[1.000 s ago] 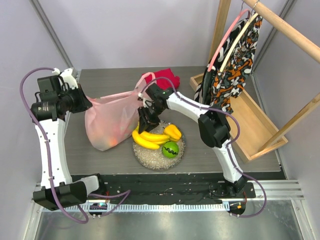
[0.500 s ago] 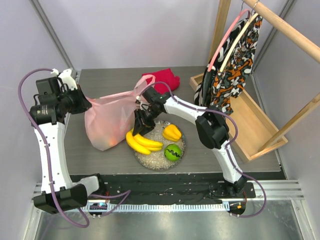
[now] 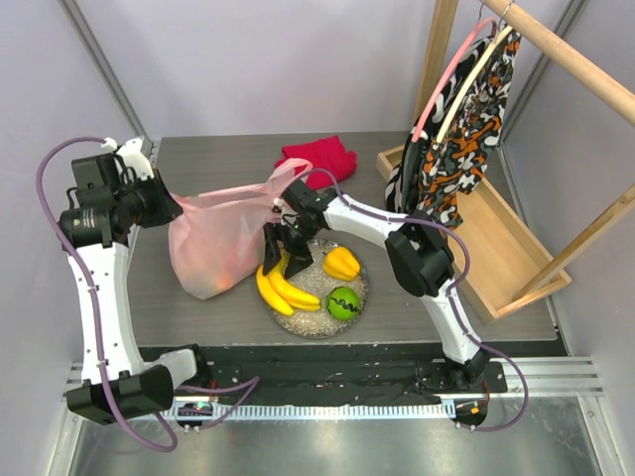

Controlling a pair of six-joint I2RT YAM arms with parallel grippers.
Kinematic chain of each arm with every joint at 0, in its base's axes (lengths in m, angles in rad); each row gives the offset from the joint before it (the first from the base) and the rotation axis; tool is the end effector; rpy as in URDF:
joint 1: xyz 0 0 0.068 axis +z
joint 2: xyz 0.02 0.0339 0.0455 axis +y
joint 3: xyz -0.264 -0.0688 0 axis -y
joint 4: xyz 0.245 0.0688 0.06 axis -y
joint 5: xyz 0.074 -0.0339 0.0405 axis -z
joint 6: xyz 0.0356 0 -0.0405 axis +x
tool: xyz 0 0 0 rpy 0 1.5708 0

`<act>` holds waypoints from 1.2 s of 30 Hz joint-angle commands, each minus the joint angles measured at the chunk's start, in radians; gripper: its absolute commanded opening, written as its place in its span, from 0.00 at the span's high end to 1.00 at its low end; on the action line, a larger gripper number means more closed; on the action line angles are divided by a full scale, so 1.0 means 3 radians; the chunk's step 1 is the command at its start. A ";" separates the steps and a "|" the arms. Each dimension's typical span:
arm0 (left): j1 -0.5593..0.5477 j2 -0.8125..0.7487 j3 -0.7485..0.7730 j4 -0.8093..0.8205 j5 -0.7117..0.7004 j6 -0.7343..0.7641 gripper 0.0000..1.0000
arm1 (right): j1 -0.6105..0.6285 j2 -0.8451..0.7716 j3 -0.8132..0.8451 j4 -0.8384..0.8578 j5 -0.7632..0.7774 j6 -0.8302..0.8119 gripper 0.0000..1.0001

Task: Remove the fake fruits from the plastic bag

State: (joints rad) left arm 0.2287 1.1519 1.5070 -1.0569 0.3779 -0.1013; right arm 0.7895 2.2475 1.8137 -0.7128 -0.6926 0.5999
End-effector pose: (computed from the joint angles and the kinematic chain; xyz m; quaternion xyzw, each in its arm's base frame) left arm 0.2009 0.0333 0.4270 -0.0683 0.8918 -0.1437 0.4235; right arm 0.3181 0.3530 0.1784 0.1582 -0.9087 -0.3817 0.0603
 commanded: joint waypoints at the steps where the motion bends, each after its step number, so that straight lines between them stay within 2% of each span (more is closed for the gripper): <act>1: -0.0006 -0.0102 0.0151 -0.0143 0.0014 0.0107 0.91 | -0.0023 -0.0353 0.0207 -0.0175 -0.0018 -0.0295 0.18; 2: -0.0006 -0.0117 0.0171 -0.0290 0.0004 0.0194 0.91 | -0.0034 -0.0409 0.0274 -0.0292 -0.0028 -0.0423 0.01; 8: -0.0006 -0.0479 0.0075 -0.0583 0.0009 0.0782 0.97 | -0.0024 -0.0931 0.0780 -0.0835 0.0135 -0.1339 0.00; 10: -0.0006 -0.0587 -0.0017 -0.0583 0.0039 0.0885 0.99 | -0.0029 -0.1099 0.0953 -0.1013 0.0339 -0.1452 0.00; 11: -0.0006 -0.0638 -0.0048 -0.0598 0.0085 0.0905 0.99 | -0.0034 -0.1151 0.1000 -0.1050 0.0669 -0.1498 0.02; 13: -0.0006 -0.0720 -0.0114 -0.0629 0.0228 0.0915 0.99 | -0.0065 -0.1324 0.1046 -0.1045 0.0947 -0.1621 0.03; 14: -0.0006 -0.0741 -0.0130 -0.0670 0.0274 0.0905 0.99 | -0.0065 -0.1376 0.1041 -0.1030 0.1303 -0.1667 0.04; 17: -0.0006 -0.0761 -0.0151 -0.0787 0.0448 0.0910 1.00 | -0.0070 -0.1524 0.0950 -0.0887 0.1871 -0.1912 0.04; 24: -0.0006 -0.0848 -0.0186 -0.0956 0.0653 0.0987 1.00 | -0.0085 -0.1555 0.0847 -0.0442 0.2425 -0.2515 0.04; 29: -0.0006 -0.0879 -0.0145 -0.1002 0.0658 0.1028 0.99 | -0.0146 -0.1361 0.0791 -0.0202 0.2350 -0.2481 0.02; 30: -0.0006 -0.0879 -0.0135 -0.1023 0.0653 0.1033 0.99 | -0.0182 -0.1346 0.0791 -0.0044 0.2091 -0.2435 0.02; 33: -0.0006 -0.0859 -0.0099 -0.1048 0.0648 0.1053 0.99 | -0.0208 -0.1325 0.0791 0.0263 0.1794 -0.2215 0.02; 36: -0.0006 -0.0843 -0.0084 -0.1064 0.0668 0.1053 0.99 | -0.0208 -0.1376 0.0623 0.0696 0.1761 -0.2087 0.02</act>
State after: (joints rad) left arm 0.2287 0.9001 1.4490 -1.3567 0.5434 0.1959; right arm 0.7338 1.8744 2.0277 -0.7452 -0.0967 -0.0826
